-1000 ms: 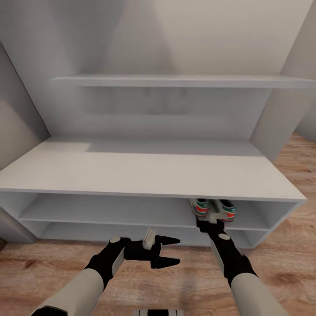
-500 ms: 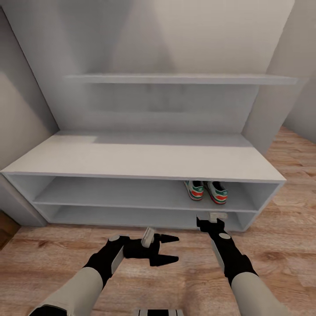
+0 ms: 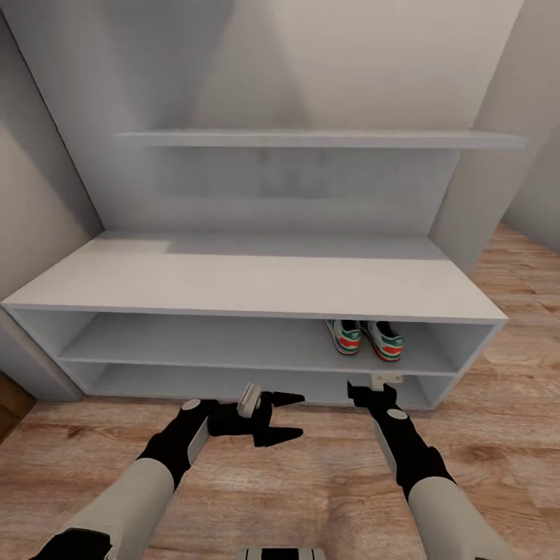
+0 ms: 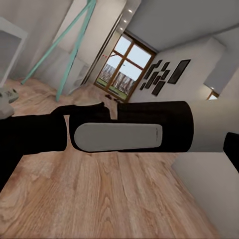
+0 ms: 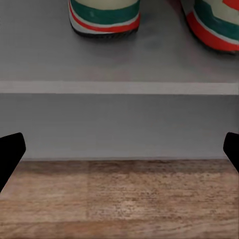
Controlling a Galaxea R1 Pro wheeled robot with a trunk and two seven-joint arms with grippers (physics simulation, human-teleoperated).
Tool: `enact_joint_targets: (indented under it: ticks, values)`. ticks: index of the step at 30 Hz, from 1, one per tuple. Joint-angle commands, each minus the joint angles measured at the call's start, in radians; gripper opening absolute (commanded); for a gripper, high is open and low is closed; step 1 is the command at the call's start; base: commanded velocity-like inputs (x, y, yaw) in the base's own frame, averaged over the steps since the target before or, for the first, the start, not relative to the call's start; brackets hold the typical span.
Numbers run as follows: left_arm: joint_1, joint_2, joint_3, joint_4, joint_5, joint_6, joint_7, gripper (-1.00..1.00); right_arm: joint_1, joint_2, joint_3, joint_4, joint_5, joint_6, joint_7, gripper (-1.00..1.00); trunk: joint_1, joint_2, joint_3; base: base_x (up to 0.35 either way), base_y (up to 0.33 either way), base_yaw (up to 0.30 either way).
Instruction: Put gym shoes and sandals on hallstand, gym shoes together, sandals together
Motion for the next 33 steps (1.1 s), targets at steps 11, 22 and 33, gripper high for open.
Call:
enact_joint_targets:
  ticks: [11, 22, 33]
  values:
    - [0.0, 0.002, -0.001, 0.0, 0.009, -0.002, 0.0, 1.0, -0.001, 0.001, -0.004, -0.001, 0.01, 0.006, -0.001, 1.0, 0.0, 0.0, -0.001, -0.23, 0.0, 0.0]
    - [0.0, 0.002, -0.001, 0.0, 0.009, -0.002, 0.0, 1.0, -0.001, 0.002, -0.004, -0.001, 0.01, 0.006, -0.002, 1.0, 0.0, 0.0, -0.001, -0.338, 0.0, 0.0]
    - [0.001, 0.002, -0.001, 0.0, 0.008, -0.002, 0.0, 1.0, 0.0, 0.003, -0.004, -0.002, 0.01, 0.005, -0.002, 1.0, 0.0, 0.0, -0.001, -0.235, 0.0, -0.106]
